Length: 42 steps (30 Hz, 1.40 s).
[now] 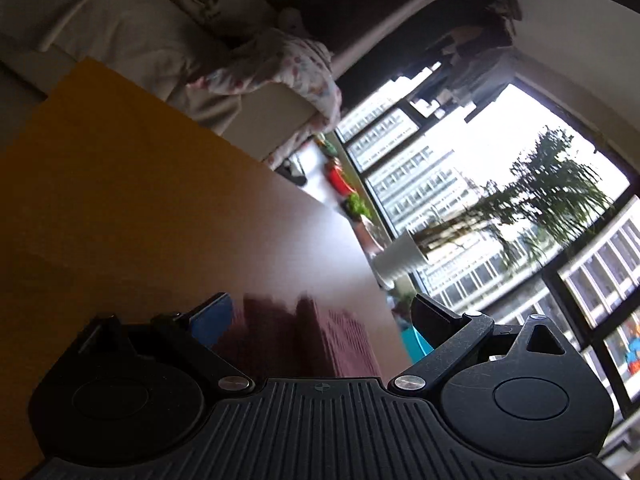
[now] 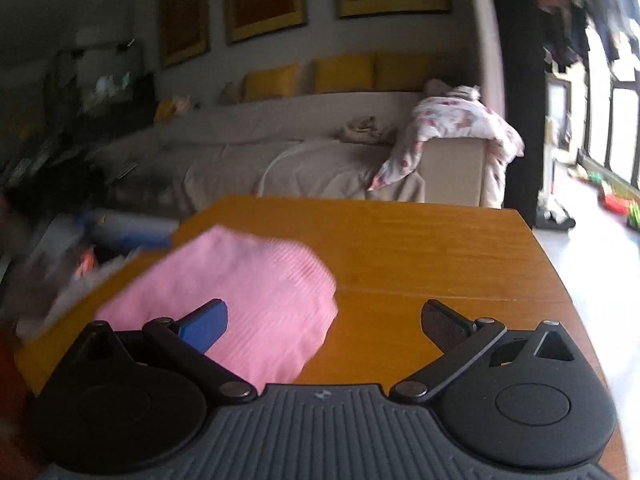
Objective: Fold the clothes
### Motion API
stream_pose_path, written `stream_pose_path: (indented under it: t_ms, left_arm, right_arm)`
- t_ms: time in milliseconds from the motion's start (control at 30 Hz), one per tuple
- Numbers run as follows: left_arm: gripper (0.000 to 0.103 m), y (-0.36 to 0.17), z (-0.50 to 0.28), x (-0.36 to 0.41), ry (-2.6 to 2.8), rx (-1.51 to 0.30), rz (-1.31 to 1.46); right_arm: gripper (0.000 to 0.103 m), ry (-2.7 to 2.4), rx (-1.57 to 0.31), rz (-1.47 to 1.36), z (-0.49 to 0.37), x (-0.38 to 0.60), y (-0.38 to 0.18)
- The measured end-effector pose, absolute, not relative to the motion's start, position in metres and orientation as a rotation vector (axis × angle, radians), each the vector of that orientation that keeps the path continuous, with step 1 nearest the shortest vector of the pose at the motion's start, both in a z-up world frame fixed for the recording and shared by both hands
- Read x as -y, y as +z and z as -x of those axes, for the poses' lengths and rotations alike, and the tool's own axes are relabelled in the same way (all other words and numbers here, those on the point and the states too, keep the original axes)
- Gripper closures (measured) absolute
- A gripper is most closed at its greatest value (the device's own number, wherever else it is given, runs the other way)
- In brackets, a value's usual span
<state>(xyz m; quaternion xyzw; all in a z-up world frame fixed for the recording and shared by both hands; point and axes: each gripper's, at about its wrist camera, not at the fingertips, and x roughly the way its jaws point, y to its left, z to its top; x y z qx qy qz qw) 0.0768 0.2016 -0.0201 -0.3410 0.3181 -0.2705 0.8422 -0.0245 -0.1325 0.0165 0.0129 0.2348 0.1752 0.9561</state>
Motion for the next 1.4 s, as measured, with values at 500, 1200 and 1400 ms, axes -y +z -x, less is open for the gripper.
stream_pose_path:
  t_ms: [500,1200,1400]
  left_arm:
    - [0.043,-0.018,-0.058,-0.12,-0.684,-0.666,0.433]
    - [0.09,-0.049,-0.017,-0.179,-0.501,-0.615,0.549]
    - [0.069,-0.053,-0.018,-0.188,-0.553,-0.623,0.629]
  right_arm:
    - [0.0,0.23,-0.55,-0.291,0.006,0.154,-0.035]
    - [0.028,0.391,-0.585,-0.497,-0.024,0.143,-0.008]
    - [0.039,0.48,-0.538,-0.123,0.018,0.1,0.026]
